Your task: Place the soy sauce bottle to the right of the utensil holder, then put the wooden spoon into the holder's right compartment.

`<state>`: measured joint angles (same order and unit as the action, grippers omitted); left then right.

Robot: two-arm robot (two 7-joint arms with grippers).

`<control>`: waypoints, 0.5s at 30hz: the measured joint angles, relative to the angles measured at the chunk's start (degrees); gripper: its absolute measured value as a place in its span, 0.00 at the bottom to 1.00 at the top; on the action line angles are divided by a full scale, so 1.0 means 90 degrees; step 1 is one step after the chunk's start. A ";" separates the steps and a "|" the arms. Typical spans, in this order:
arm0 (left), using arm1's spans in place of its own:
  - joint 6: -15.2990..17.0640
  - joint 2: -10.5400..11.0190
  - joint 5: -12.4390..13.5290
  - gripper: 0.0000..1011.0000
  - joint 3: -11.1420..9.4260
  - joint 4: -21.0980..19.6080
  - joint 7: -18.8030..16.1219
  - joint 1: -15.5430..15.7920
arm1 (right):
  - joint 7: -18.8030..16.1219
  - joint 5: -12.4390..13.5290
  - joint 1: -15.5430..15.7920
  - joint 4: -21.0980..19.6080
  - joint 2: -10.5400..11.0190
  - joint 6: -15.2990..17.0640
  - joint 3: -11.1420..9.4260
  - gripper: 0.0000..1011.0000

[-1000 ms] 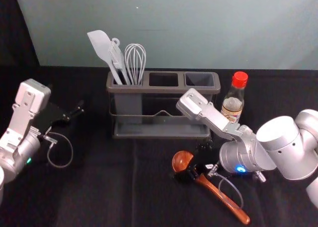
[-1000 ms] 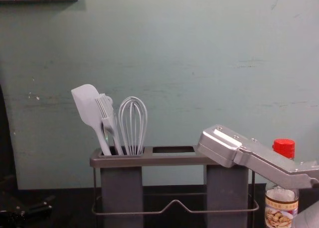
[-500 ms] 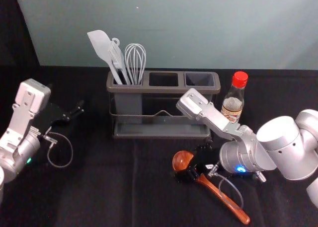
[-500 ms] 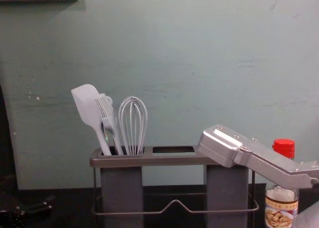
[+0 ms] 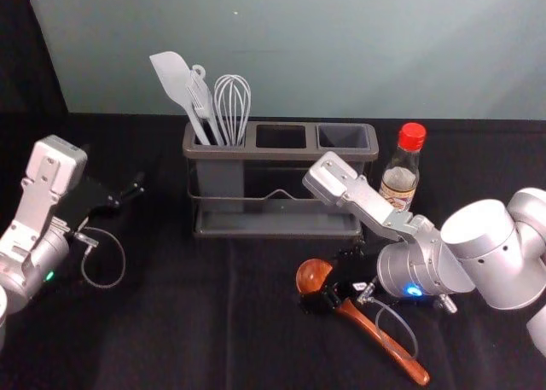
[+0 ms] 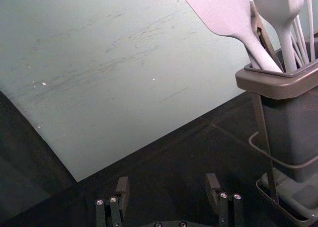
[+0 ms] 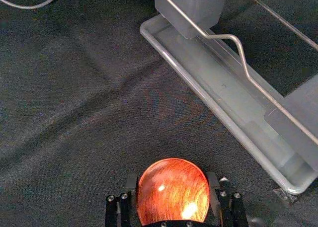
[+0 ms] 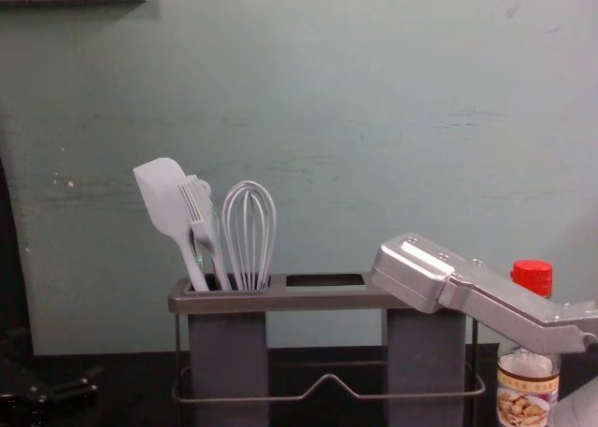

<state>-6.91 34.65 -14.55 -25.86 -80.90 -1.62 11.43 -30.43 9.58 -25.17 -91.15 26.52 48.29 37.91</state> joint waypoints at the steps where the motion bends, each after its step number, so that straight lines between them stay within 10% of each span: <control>1: 0.0000 0.0000 0.0000 0.99 0.0000 0.0000 0.0000 0.0000 | 0.0000 0.0001 0.0000 0.0000 0.0000 0.0000 0.0000 0.83; 15: 0.0000 0.0000 0.0000 0.99 0.0000 0.0000 0.0000 0.0000 | 0.0277 0.0067 0.0709 -0.1302 0.0223 -0.0705 -0.0844 0.83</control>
<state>-6.91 34.65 -14.55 -25.86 -80.90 -1.62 11.43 -27.94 10.18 -18.78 -102.87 28.52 41.95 30.32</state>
